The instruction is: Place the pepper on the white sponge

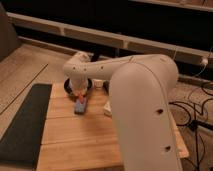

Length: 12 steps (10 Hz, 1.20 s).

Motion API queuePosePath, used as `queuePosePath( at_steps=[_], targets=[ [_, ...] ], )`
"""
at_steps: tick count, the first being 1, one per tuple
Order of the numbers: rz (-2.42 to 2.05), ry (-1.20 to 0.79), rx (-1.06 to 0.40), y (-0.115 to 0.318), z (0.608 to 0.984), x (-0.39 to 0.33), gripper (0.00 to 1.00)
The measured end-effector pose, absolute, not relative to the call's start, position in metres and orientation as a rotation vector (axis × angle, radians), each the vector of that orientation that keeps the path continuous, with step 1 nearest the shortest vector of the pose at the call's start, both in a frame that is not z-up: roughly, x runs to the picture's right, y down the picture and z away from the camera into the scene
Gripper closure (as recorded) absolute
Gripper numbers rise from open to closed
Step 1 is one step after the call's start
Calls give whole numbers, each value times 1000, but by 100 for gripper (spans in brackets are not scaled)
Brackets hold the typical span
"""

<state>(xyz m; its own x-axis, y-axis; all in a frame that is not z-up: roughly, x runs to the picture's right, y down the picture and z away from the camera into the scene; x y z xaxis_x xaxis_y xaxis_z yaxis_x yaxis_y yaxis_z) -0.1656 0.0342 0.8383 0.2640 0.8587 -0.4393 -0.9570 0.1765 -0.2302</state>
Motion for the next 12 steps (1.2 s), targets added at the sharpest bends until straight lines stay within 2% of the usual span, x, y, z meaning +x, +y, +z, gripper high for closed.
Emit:
queuePosePath(
  at_steps=[5,8,9,12],
  targets=[
    [1243,301,-555,66,862,-178,100],
    [1247,335,-565,74,870,-177,78],
    [1251,350,-563,75,873,-175,65],
    [1254,393,-576,87,883,-168,34]
  ],
)
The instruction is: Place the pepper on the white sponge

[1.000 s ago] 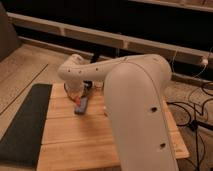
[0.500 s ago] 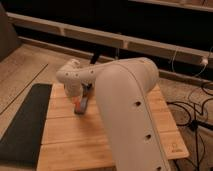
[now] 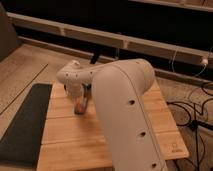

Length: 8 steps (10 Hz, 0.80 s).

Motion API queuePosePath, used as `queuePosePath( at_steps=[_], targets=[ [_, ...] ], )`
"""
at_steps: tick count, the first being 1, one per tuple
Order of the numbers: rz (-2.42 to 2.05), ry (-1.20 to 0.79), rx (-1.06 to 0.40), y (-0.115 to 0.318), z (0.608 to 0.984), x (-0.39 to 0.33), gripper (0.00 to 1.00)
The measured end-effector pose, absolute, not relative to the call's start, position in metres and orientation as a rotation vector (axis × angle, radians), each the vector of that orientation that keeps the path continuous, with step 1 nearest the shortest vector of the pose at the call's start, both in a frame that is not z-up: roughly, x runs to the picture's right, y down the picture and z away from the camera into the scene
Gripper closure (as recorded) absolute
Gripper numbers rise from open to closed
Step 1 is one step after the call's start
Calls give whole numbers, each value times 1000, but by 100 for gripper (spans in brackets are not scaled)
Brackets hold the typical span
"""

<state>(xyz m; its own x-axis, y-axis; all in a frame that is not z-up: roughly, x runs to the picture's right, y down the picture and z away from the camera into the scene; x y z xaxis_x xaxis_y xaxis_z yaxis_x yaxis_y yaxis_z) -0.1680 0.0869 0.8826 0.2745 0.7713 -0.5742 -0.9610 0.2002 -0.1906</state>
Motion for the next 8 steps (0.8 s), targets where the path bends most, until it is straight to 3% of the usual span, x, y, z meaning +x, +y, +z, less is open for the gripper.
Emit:
queuePosePath(
  at_steps=[2,8],
  targets=[
    [1254,419,-593,96,889,-166,20],
    [1262,419,-605,91,891,-167,20]
  ],
)
